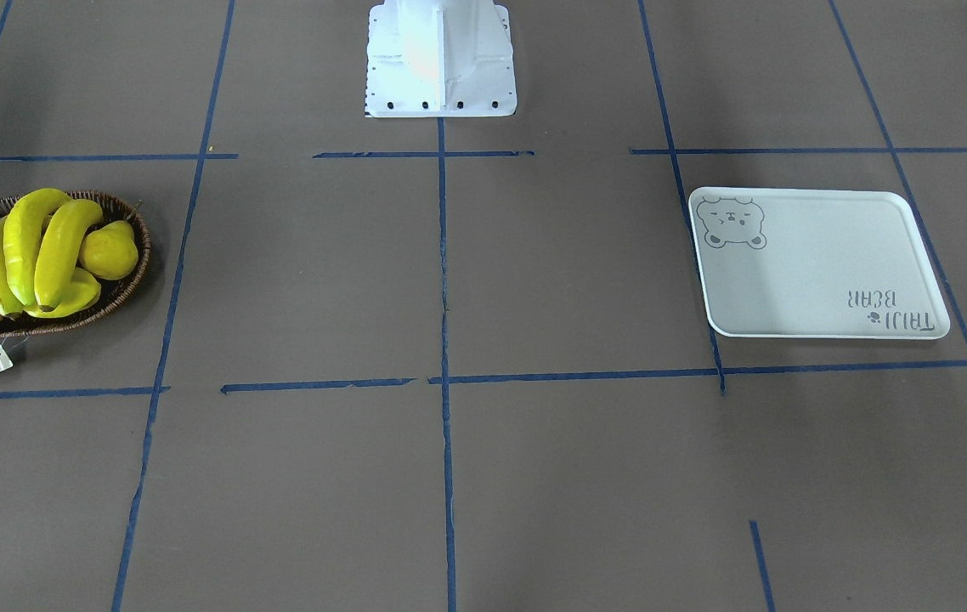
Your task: Transfer all bananas from basket to plate
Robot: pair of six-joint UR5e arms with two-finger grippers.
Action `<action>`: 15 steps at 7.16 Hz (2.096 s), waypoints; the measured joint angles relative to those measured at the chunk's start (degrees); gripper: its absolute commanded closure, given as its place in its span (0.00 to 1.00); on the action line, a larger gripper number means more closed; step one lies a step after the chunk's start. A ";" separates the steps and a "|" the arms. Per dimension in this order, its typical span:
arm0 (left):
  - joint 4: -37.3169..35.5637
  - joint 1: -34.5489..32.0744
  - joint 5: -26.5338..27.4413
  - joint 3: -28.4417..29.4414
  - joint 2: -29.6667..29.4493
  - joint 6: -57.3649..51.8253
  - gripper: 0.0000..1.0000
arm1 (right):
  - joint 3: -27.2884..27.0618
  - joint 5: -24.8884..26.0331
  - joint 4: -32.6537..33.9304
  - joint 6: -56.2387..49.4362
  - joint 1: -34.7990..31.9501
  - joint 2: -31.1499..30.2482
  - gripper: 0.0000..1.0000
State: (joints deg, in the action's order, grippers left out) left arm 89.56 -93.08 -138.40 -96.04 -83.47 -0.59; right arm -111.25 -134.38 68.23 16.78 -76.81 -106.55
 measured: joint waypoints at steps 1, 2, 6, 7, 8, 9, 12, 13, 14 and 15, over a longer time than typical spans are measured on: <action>0.00 0.00 -0.04 -0.06 0.06 0.01 0.00 | 0.05 2.03 -1.57 1.71 3.02 -0.58 0.00; 0.00 0.00 -0.08 -0.07 0.08 0.00 0.00 | 0.13 3.75 -2.12 2.28 5.59 -1.01 0.00; 0.00 0.00 -0.11 -0.03 0.06 -0.02 0.00 | 2.37 7.04 -2.49 2.66 12.46 -0.87 0.00; 0.00 0.00 -0.13 -0.04 0.06 -0.02 0.00 | 3.02 7.22 -2.54 2.68 13.16 -0.73 0.01; 0.00 0.00 -0.15 -0.15 0.08 0.00 0.00 | 3.76 7.60 -2.56 2.67 13.79 -0.42 0.02; 0.00 0.00 -0.13 -0.34 0.11 0.03 0.00 | 4.37 7.93 -2.57 2.67 14.28 0.06 0.03; 0.00 0.00 -0.13 -0.82 0.15 0.08 0.00 | 5.82 8.14 -2.60 2.64 14.98 0.92 0.04; 0.00 -0.02 -0.17 -0.90 0.15 0.12 0.00 | 6.72 8.11 -2.61 2.59 15.05 1.48 0.17; 0.00 -0.03 -0.62 -0.94 0.15 0.14 0.00 | 7.58 8.07 -2.61 2.59 15.07 2.18 0.39; 0.02 -0.03 -1.56 -0.95 0.13 0.15 0.00 | 8.00 8.01 -2.64 2.62 15.08 2.54 0.66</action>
State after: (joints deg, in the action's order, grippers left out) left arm 89.58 -93.10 -139.96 -96.99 -83.33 -0.44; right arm -103.24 -126.37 65.59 19.40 -61.73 -104.02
